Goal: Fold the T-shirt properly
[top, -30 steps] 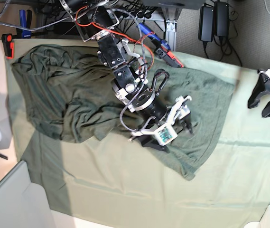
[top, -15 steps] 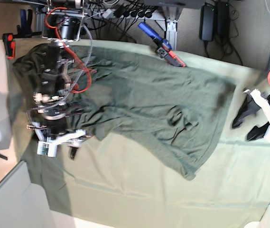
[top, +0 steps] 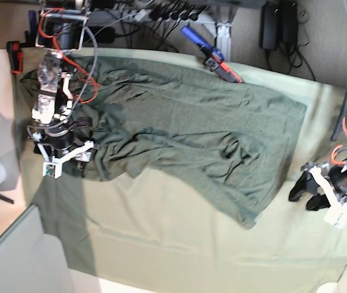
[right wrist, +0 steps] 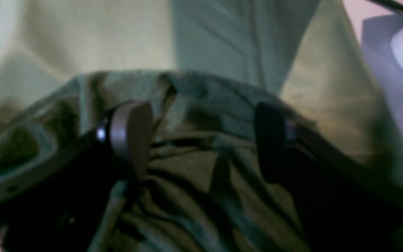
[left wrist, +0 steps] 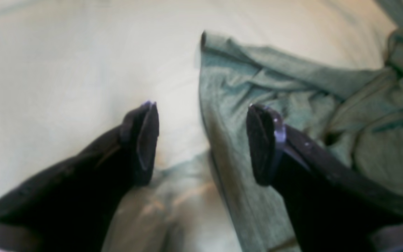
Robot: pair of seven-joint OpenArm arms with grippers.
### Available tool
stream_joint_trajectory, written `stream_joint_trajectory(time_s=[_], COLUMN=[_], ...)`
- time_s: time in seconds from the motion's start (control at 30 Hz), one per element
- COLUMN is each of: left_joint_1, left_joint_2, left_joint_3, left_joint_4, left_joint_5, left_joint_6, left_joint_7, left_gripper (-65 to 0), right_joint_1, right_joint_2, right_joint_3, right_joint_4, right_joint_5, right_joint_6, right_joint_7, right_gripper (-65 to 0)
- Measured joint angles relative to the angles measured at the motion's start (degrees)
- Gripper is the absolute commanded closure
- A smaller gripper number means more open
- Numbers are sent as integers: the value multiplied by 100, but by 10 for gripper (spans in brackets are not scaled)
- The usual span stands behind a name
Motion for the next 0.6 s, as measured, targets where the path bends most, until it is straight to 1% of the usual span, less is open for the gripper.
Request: stream_joint_trajectory(time_s=[0.07, 0.17, 0.33, 0.5, 0.53, 0.6], left_joint_1=[-192, -551, -1145, -1751, -1856, -2017], left_joint_2=[-13, 48, 382, 616, 651, 765], left_joint_3=[188, 597, 1235, 1832, 1967, 2205], left_joint_4=[-326, -743, -1447, -2424, -2634, -3062], left_joint_5=[76, 476, 1012, 1851, 1989, 2310], left_joint_6=[4, 17, -4, 20, 92, 455], left_joint_7=[-188, -586, -772, -1539, -1687, -2020], left_gripper=[-425, -425, -425, -425, -425, -425], right_joint_1=[0, 9, 2, 0, 0, 2], right_joint_2=[13, 125, 199, 186, 186, 184], right_joint_3=[-4, -4, -2, -4, -4, -4], right_joint_4=[-85, -299, -496, -490, -490, -487], right_joint_5=[4, -17, -22, 109, 109, 109], right_joint_6=[0, 0, 0, 0, 0, 0], right_joint_7=[-2, 17, 2, -2, -7, -46], right_gripper=[-441, -441, -441, -441, -441, -441])
